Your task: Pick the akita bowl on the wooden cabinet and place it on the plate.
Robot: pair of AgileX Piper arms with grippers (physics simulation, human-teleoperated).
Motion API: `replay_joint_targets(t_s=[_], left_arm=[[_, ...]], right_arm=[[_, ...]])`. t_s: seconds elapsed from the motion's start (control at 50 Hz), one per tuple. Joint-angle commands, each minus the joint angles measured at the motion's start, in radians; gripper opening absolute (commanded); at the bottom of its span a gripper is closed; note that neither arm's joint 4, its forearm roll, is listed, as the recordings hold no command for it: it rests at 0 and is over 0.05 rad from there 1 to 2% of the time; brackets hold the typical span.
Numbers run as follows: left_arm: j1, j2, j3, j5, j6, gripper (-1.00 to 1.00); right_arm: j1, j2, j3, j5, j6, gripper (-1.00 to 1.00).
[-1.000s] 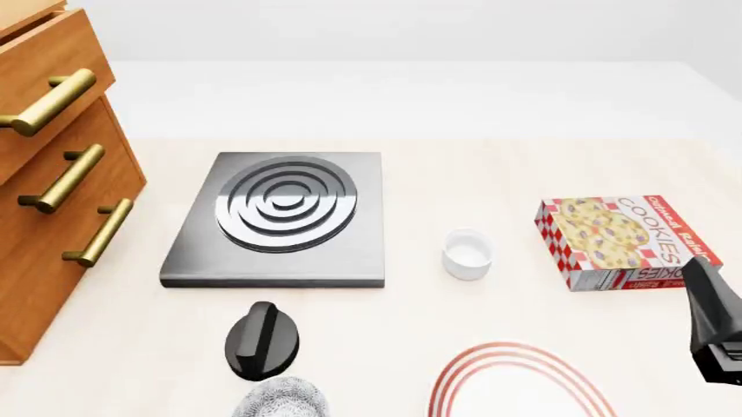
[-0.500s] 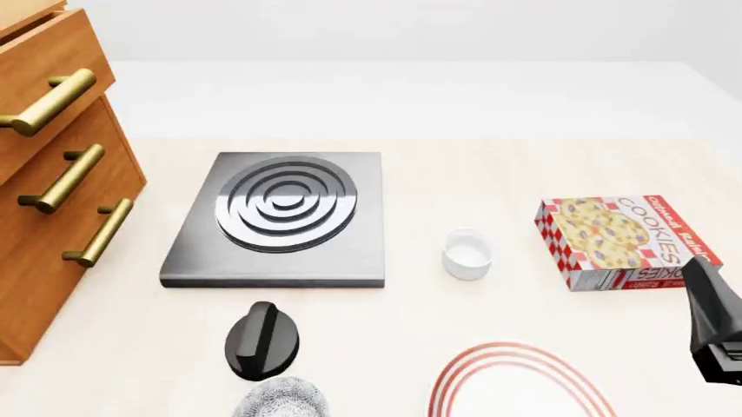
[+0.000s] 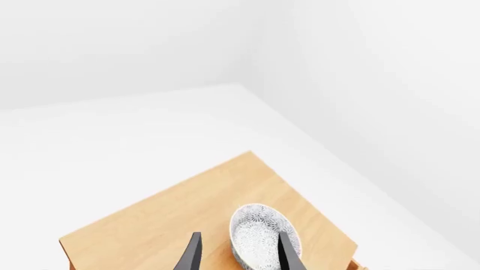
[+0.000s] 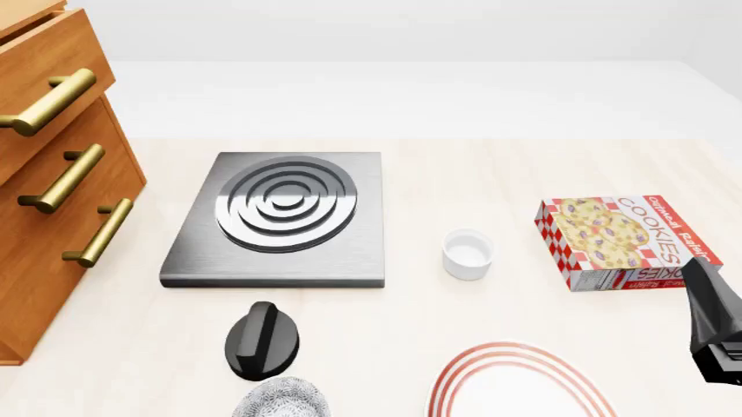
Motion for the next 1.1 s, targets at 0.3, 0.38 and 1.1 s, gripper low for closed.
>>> replay_joint_targets(t_s=[0.3,0.38,1.1], left_arm=[[-0.023,0.058,0.009,-0.023,-0.014,1.0],[-0.019,0.073,0.014,-0.03,-0.022,1.0],[-0.044,0.137,0.031,-0.067,-0.032,1.0]], right_arm=[[0.0,0.0,0.0,0.0,0.0,1.0],[0.0,0.0,0.0,0.0,0.0,1.0],[0.0,0.0,0.0,0.0,0.0,1.0]])
